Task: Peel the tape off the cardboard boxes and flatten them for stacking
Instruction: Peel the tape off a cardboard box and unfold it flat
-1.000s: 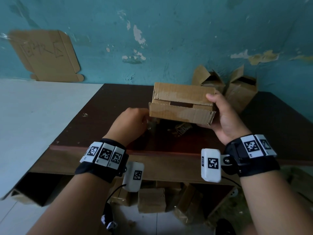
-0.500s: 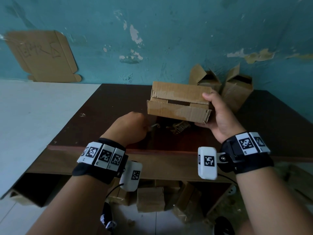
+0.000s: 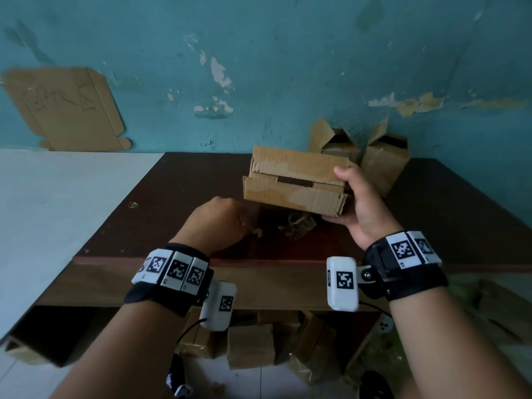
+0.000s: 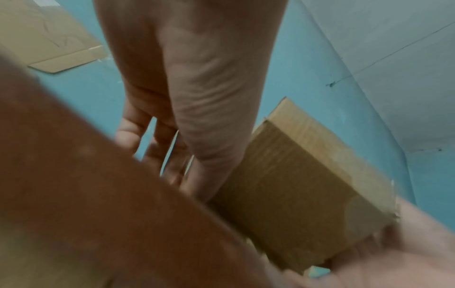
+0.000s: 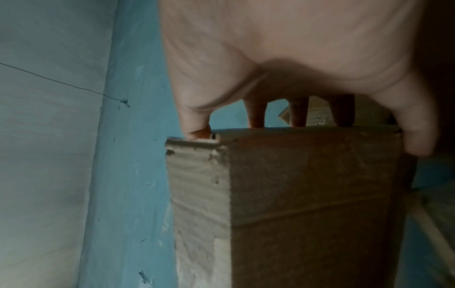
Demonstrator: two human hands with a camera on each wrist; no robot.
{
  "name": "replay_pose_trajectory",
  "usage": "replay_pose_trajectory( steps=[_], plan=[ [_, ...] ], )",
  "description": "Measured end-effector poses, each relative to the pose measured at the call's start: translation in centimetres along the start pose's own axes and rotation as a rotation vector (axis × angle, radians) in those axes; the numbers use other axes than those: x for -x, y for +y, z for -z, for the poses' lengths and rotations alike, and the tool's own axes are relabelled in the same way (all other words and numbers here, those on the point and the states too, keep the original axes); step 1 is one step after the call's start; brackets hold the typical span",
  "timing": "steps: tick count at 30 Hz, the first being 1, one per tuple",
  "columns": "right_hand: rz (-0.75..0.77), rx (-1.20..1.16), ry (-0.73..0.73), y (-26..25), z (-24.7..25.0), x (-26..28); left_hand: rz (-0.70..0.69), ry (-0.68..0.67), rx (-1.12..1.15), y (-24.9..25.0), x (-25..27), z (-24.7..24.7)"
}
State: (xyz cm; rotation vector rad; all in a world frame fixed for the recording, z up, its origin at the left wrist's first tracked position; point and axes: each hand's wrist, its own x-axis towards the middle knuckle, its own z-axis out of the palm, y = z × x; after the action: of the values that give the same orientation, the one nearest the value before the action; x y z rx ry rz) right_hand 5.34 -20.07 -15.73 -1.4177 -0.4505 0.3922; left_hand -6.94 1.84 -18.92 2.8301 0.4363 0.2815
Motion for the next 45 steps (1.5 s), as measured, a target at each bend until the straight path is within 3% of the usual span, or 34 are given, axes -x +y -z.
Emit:
replay_pose_trajectory(
  steps=[3, 10, 12, 16, 18, 24, 28, 34, 38, 42, 45],
  plan=[
    [-0.001, -0.007, 0.002, -0.1, 0.2, 0.1, -0.04, 0.077, 0.054, 0.4, -0.3, -0.9],
    [-0.003, -0.037, -0.003, -0.4, 0.5, 0.0, -0.06, 0.102, 0.143, 0.1, -1.2, -1.6],
    [0.0, -0.045, 0.003, -0.5, 0.6, -0.1, -0.058, 0.069, 0.123, 0.1, -1.3, -1.5],
    [0.013, -0.08, 0.009, -0.9, 0.5, 0.0, -0.017, -0.12, 0.177, 0.5, -1.3, -0.7],
    [0.018, -0.1, 0.001, -1.0, 0.5, 0.1, -0.05, -0.134, 0.171, 0.7, -1.2, -0.6],
    [0.03, -0.161, -0.005, -1.2, 0.5, 0.0, -0.09, 0.089, 0.159, 0.2, -1.0, -0.9],
    [0.035, -0.178, -0.008, -1.0, 0.8, -0.2, -0.093, 0.101, 0.168, -0.2, -1.1, -0.9],
    [0.02, -0.173, -0.015, -1.0, 0.5, -0.2, -0.061, 0.223, 0.224, -0.8, -1.2, -1.2],
    [0.022, -0.177, -0.014, -1.1, 0.3, -0.1, -0.069, 0.218, 0.275, -1.0, -1.4, -1.3],
    [0.017, -0.194, -0.002, -1.1, 0.1, 0.0, -0.106, 0.323, 0.233, -1.2, -1.5, -1.6],
    [0.02, -0.184, -0.004, -1.2, -0.1, 0.2, -0.115, 0.253, 0.198, -1.3, -1.4, -1.7]
  ],
)
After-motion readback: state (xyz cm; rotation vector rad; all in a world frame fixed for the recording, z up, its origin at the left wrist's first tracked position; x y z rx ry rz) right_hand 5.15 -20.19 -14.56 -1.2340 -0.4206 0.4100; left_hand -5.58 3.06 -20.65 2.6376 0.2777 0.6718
